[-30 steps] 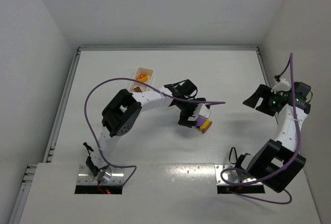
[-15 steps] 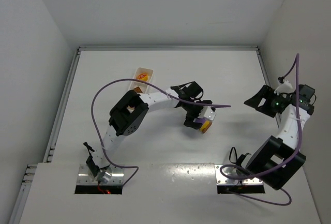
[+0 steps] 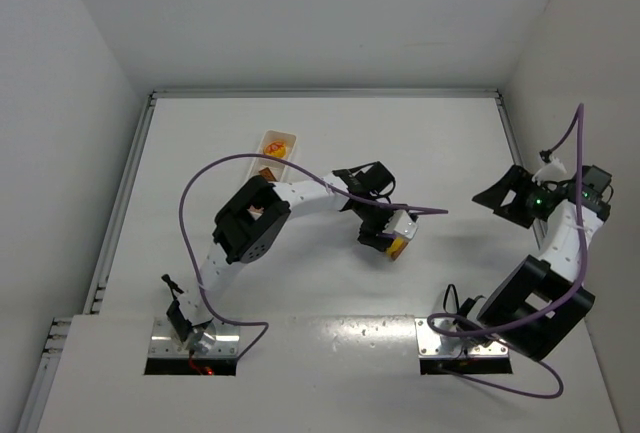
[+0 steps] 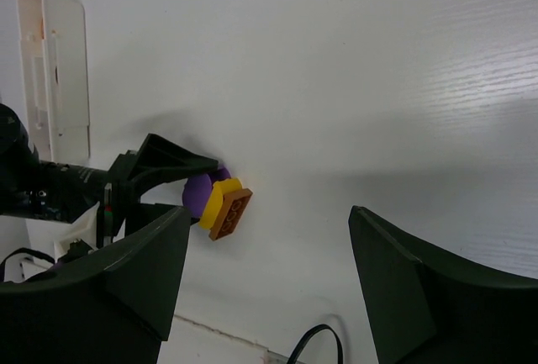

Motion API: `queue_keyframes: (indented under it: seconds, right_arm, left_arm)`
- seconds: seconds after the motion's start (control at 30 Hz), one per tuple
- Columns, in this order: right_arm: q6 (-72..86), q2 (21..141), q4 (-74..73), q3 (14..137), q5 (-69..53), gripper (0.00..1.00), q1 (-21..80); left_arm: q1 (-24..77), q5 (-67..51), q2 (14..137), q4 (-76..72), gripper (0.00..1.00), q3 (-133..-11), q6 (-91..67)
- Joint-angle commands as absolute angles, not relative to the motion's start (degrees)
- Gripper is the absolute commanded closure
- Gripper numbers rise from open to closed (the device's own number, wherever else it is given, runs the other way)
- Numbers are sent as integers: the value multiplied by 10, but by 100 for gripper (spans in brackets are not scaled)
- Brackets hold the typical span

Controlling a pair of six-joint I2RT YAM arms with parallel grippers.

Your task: Sort the legos into containers by color

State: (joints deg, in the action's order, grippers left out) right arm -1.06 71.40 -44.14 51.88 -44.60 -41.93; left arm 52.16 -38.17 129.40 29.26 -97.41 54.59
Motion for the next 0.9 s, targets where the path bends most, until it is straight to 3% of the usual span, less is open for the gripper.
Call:
queue_keyframes:
  seconds: [0.0, 0.17, 0.33, 0.57, 0.87]
  right_arm:
    - [-24, 715, -439, 541, -474, 23, -423]
    - [-29, 720, -450, 547, -494, 23, -423]
    - [-40, 743, -462, 553, -540, 23, -416]
    - [-96, 839, -518, 585, -661, 23, -382]
    - [-262, 1057, -715, 704, -718, 23, -187]
  left_arm:
    - [532, -413, 1299, 293, 36, -991, 567]
    - [527, -413, 1289, 293, 57, -985, 550]
    - [492, -420, 1241, 221, 69, -933, 427]
    - [429, -337, 1077, 54, 72, -760, 267]
    - [404, -250, 920, 6, 72, -659, 167]
